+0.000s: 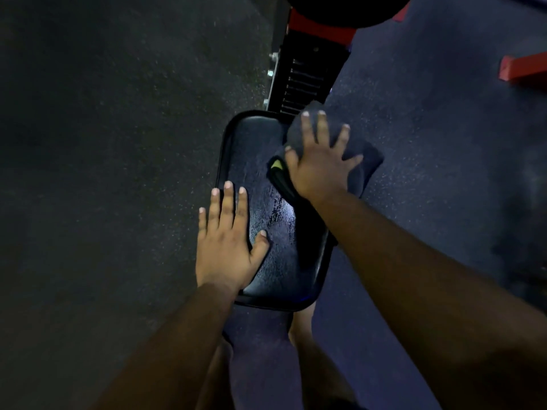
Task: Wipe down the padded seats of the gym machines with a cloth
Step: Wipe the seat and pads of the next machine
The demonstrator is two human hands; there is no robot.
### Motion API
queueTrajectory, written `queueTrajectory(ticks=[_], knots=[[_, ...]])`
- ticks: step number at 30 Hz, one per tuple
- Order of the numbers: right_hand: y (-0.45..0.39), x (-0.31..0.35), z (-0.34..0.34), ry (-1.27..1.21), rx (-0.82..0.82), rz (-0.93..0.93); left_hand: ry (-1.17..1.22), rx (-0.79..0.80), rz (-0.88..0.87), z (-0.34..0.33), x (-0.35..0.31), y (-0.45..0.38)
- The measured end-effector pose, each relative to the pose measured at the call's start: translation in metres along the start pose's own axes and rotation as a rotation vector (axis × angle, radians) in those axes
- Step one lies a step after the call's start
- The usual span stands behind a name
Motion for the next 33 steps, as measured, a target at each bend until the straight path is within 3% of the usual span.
queueTrajectory(ticks=[3, 5, 9, 12, 14, 17, 19, 21, 25, 27, 30, 33], knots=[[0.009, 0.051, -0.005, 0.089, 0.044, 0.409, 0.008, 0.010, -0.003, -0.001, 0.000, 0.001], [0.011, 0.038, -0.001, 0.106, 0.036, 0.531, 0.018, 0.015, -0.005, -0.001, 0.002, 0.001], [0.021, -0.044, 0.008, -0.054, 0.009, 0.210, 0.018, 0.017, 0.005, 0.000, 0.000, -0.001], [0.008, -0.026, 0.005, 0.035, -0.012, 0.057, 0.021, 0.016, 0.009, -0.001, -0.001, -0.001], [-0.008, 0.027, 0.000, 0.094, -0.009, 0.127, 0.024, 0.025, 0.003, -0.002, 0.000, 0.000], [-0.016, 0.119, -0.017, 0.137, -0.017, 0.439, 0.038, 0.006, 0.021, -0.001, 0.005, -0.001], [-0.015, 0.137, -0.018, 0.125, -0.003, 0.578, 0.058, 0.003, 0.023, -0.001, 0.006, -0.001], [-0.013, 0.109, -0.009, 0.095, -0.027, 0.578, 0.062, 0.009, 0.017, -0.002, 0.006, 0.000], [0.037, -0.004, 0.005, 0.089, -0.029, 0.357, 0.049, 0.038, 0.020, -0.003, 0.005, 0.000], [0.048, -0.022, 0.005, 0.101, -0.014, 0.270, 0.036, 0.031, 0.024, -0.002, 0.004, 0.000], [0.022, 0.043, -0.007, 0.174, 0.021, 0.285, 0.029, 0.004, 0.030, -0.001, 0.003, -0.001], [0.020, 0.151, -0.035, 0.229, 0.046, 0.617, 0.091, -0.083, 0.074, 0.006, 0.010, 0.002]])
Point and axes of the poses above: each hand's wrist, its own y-axis away from the middle knuckle, its own z-axis out of the back of the hand, x = y × z, the point moved 10 cm from there along -y, towards the middle knuckle, and after that the axes turned 10 degrees about -x, right-handed, at the moved point
